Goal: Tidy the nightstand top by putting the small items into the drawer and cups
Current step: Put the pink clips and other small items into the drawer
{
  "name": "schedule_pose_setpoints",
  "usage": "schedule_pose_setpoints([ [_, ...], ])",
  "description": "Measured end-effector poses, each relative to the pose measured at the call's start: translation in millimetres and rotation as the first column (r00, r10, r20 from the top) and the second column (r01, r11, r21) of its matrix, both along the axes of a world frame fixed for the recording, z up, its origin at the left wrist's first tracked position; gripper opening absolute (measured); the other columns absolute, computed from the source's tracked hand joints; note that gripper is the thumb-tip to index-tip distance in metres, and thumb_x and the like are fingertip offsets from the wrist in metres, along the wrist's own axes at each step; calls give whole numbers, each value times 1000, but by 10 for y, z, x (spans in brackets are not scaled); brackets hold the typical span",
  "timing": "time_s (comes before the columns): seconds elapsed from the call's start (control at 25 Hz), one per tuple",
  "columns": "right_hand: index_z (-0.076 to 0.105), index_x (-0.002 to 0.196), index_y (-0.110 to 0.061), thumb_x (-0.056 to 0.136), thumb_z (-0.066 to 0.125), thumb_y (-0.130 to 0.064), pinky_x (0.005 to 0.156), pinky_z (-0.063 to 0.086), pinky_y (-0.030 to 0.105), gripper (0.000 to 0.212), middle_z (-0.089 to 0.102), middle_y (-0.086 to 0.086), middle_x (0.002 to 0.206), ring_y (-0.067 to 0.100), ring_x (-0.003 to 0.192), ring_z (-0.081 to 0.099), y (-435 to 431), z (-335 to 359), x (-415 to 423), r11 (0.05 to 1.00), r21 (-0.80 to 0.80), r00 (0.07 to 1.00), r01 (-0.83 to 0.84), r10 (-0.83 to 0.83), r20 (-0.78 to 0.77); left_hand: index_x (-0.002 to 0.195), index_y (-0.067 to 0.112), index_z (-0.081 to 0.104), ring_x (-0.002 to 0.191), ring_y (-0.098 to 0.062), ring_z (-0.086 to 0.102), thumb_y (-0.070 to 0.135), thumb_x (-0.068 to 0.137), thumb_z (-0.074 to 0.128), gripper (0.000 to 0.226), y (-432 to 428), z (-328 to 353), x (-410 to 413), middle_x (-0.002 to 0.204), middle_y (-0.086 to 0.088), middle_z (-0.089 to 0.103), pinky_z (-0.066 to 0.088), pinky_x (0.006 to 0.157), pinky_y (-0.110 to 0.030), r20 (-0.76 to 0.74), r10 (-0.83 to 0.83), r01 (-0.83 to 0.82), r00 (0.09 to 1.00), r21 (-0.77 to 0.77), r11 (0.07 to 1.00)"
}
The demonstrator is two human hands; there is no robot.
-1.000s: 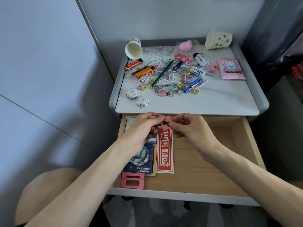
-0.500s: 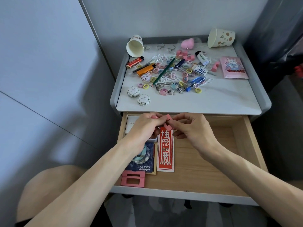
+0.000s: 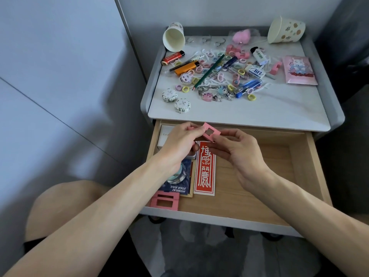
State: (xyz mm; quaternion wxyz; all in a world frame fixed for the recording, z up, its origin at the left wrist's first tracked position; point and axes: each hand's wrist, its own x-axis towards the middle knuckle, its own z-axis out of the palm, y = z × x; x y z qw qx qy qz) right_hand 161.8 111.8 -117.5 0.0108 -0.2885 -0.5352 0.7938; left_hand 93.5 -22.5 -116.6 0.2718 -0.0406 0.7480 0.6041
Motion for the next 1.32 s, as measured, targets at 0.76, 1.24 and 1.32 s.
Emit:
schedule_pose_setpoints([
  [0.76, 63, 88, -4, 79, 75, 3, 68, 62, 34, 17, 73, 13, 77, 22, 63, 72, -326, -476, 271, 582, 129, 542, -803, 621, 566, 98, 5, 63, 36, -2, 42, 25, 101, 52, 23, -333, 149, -245, 72, -6, 74, 37, 46, -19, -363, -168, 8, 917, -403, 915],
  [1.24, 75, 82, -10, 71, 85, -14, 71, 60, 28, 16, 72, 2, 80, 17, 77, 70, -493, -836, 186, 274, 375, 463, -886, 580, 671, 96, 2, 65, 42, -6, 49, 29, 101, 54, 30, -219, 106, -222, 71, -6, 73, 48, 52, -25, -360, -215, 45, 908, -425, 904],
  [1.32, 73, 81, -12, 71, 85, -14, 67, 59, 25, 16, 71, 2, 80, 15, 73, 69, -504, -830, 188, 261, 400, 475, -879, 569, 672, 96, 0, 66, 42, -8, 49, 29, 100, 54, 32, -213, 104, -219, 71, -6, 73, 48, 52, -26, -359, -221, 47, 907, -436, 899],
])
